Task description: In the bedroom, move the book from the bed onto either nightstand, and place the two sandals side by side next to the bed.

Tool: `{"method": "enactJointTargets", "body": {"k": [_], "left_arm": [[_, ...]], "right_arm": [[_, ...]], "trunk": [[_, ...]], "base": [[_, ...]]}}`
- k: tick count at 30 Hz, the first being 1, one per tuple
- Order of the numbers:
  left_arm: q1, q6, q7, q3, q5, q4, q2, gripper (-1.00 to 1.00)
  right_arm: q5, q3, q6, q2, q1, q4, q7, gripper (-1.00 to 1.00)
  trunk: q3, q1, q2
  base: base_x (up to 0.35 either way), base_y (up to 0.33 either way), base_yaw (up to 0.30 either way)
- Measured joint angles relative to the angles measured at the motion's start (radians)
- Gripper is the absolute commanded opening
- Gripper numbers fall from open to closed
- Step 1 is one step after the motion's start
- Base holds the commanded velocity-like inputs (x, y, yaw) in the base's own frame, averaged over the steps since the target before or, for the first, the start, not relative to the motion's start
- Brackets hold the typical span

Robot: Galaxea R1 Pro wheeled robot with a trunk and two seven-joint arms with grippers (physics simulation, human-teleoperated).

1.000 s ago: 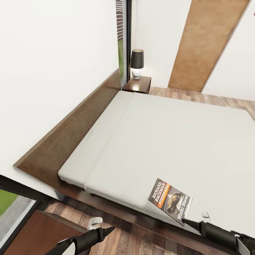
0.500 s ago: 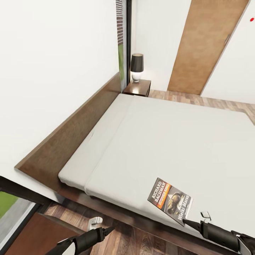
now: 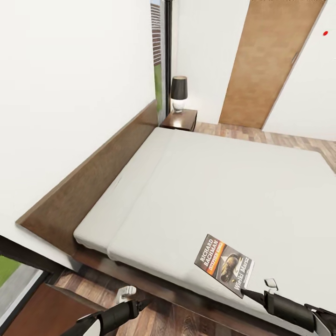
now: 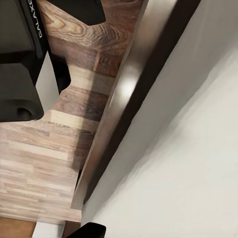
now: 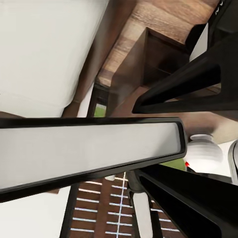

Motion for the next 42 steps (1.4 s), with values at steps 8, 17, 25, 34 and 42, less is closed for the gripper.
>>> {"method": "enactJointTargets", "body": {"k": [8, 17, 25, 34, 42], "left_arm": [[0.000, 0.000, 0.000, 0.000, -0.001, 0.000, -0.004, 1.00], [0.000, 0.000, 0.000, -0.001, -0.001, 0.000, -0.005, 1.00], [0.000, 0.000, 0.000, -0.001, -0.001, 0.000, -0.005, 1.00], [0.000, 0.000, 0.000, 0.000, -0.001, 0.000, -0.005, 1.00], [0.000, 0.000, 0.000, 0.000, -0.001, 0.000, -0.005, 1.00]], "right_arm": [[0.000, 0.000, 0.000, 0.000, -0.001, 0.000, 0.000, -1.00], [0.000, 0.000, 0.000, 0.000, 0.000, 0.000, 0.000, -1.00], [0.000, 0.001, 0.000, 0.004, 0.000, 0.000, -0.001, -1.00], [0.001, 0.001, -0.002, 0.006, -0.001, 0.001, -0.009, -1.00], [0.002, -0.002, -0.010, 0.005, -0.001, 0.000, -0.165, -1.00]], "trunk": [[0.013, 0.000, 0.000], [0.027, 0.000, 0.000], [0.040, 0.000, 0.000], [0.055, 0.000, 0.000], [0.068, 0.000, 0.000]], "base": [[0.000, -0.158, 0.000], [0.000, -0.043, 0.000], [0.000, -0.001, 0.000], [0.000, 0.000, 0.000], [0.000, 0.000, -0.028]]}}
